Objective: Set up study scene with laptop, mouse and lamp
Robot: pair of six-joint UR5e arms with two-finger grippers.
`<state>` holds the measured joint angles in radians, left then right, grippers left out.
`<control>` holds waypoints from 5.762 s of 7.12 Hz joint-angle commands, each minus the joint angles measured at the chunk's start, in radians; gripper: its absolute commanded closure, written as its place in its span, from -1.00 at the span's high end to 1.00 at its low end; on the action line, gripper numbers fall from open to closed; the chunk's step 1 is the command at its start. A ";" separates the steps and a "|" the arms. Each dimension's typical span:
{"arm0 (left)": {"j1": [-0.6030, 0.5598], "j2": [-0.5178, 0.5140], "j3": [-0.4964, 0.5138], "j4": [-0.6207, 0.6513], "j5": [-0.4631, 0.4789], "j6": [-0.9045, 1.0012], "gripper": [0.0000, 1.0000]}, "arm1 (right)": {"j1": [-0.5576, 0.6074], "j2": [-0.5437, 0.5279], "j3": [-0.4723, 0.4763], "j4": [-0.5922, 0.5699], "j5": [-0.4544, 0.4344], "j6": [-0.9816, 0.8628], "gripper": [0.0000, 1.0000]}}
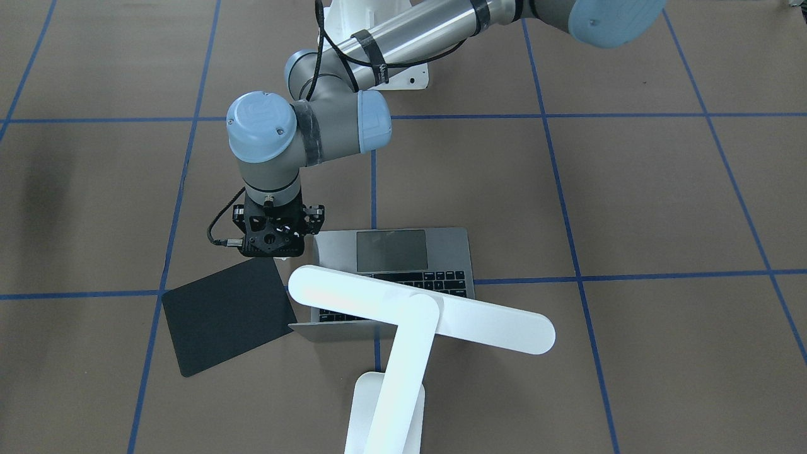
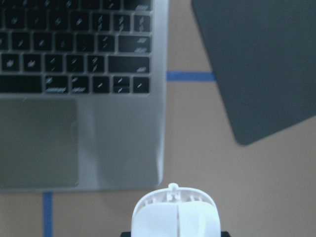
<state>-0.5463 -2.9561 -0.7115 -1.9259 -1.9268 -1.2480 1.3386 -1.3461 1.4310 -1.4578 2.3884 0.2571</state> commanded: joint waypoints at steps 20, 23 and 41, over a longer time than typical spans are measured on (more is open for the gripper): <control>-0.009 -0.141 0.101 -0.168 0.170 -0.140 1.00 | -0.010 0.034 -0.001 -0.006 0.005 0.025 0.97; -0.127 0.179 -0.309 -0.027 -0.045 0.034 1.00 | -0.010 0.041 0.000 0.002 0.003 0.024 0.97; -0.906 1.327 -0.908 0.283 -0.425 1.265 0.99 | 0.008 -0.157 0.267 0.010 -0.044 0.056 0.98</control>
<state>-1.4531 -1.6738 -1.5757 -1.6431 -2.3484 0.0191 1.3439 -1.4967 1.6845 -1.4475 2.3425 0.3066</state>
